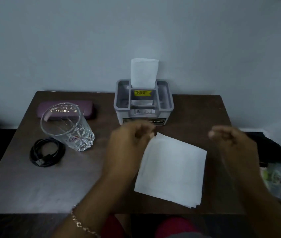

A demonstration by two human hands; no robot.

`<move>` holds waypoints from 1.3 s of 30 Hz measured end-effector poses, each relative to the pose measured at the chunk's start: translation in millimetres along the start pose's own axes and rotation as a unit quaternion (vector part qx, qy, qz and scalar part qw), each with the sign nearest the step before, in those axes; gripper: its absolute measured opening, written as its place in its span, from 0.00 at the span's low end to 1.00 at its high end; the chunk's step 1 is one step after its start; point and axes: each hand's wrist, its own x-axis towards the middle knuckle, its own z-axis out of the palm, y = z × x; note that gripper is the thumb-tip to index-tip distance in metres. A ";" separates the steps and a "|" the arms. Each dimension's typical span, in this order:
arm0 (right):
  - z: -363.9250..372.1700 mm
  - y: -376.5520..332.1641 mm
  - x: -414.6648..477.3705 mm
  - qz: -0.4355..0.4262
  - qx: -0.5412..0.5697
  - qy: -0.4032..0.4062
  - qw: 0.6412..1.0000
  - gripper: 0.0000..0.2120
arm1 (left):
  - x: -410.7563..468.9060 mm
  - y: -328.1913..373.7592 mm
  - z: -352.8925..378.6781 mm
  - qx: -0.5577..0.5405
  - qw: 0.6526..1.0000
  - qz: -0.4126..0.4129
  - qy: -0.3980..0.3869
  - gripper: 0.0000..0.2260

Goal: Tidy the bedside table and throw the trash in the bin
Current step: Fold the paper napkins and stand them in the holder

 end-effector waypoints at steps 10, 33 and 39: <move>8.3 59.1 -72.3 -0.059 -0.132 -0.107 0.984 0.14 | 28.9 -37.0 39.5 0.094 0.990 -0.088 -0.053 0.10; 12.0 59.8 -77.6 -0.080 -0.070 -0.074 0.992 0.14 | -2.0 -7.0 46.9 0.115 0.988 -0.016 0.100 0.07; -17.8 33.0 -71.4 -0.002 0.050 -0.011 0.999 0.46 | -34.2 15.4 13.8 -0.160 0.985 0.040 -0.044 0.02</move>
